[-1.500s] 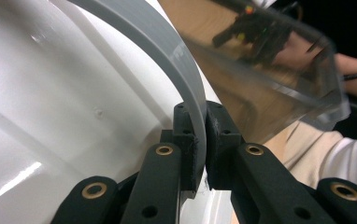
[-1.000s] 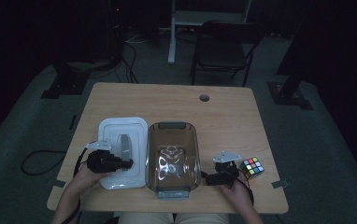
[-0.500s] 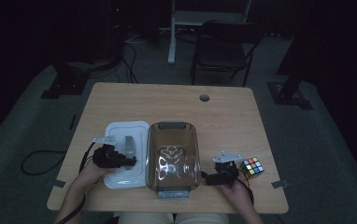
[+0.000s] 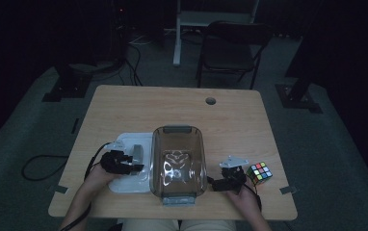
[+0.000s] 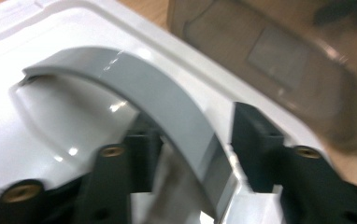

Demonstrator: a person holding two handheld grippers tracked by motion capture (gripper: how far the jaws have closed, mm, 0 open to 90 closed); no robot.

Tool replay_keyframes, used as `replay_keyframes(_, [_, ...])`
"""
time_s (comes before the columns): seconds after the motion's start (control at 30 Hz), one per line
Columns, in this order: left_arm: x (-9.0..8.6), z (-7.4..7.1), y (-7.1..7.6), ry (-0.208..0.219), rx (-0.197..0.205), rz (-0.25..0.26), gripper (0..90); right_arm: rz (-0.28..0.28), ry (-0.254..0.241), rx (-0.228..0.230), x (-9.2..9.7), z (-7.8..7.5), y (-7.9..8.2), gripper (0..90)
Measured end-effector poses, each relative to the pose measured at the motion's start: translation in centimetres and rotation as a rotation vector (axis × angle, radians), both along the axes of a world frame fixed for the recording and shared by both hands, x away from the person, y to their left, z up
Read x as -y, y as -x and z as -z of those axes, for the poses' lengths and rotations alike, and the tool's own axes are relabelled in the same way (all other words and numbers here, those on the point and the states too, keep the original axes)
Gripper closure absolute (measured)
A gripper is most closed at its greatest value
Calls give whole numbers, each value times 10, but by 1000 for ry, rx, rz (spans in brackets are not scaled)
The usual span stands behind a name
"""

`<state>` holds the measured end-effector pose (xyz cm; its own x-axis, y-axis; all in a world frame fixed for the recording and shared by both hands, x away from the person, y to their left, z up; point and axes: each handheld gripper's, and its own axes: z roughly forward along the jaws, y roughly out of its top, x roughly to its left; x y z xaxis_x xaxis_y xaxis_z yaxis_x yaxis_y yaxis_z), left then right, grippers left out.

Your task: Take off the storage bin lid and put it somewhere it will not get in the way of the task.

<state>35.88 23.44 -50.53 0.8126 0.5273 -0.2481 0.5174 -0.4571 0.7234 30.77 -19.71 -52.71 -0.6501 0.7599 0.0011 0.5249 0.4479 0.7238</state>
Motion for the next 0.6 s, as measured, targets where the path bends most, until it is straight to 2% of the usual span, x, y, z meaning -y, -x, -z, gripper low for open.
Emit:
replay_keyframes(0.07, [-2, -1, -1, -4, 0, -24, 485, 0, 0, 0, 0, 0, 0, 127])
replay_keyframes(0.27, [-12, -4, -2, 9, -12, -74, 463, 0, 0, 0, 0, 0, 0, 127])
replay_keyframes(0.5, [-23, -11, 1, 44, 7, -140, 462, 0, 0, 0, 0, 0, 0, 127])
replay_keyframes(0.6, [-27, -13, 1, 41, 1, -187, 405, 0, 0, 0, 0, 0, 0, 127])
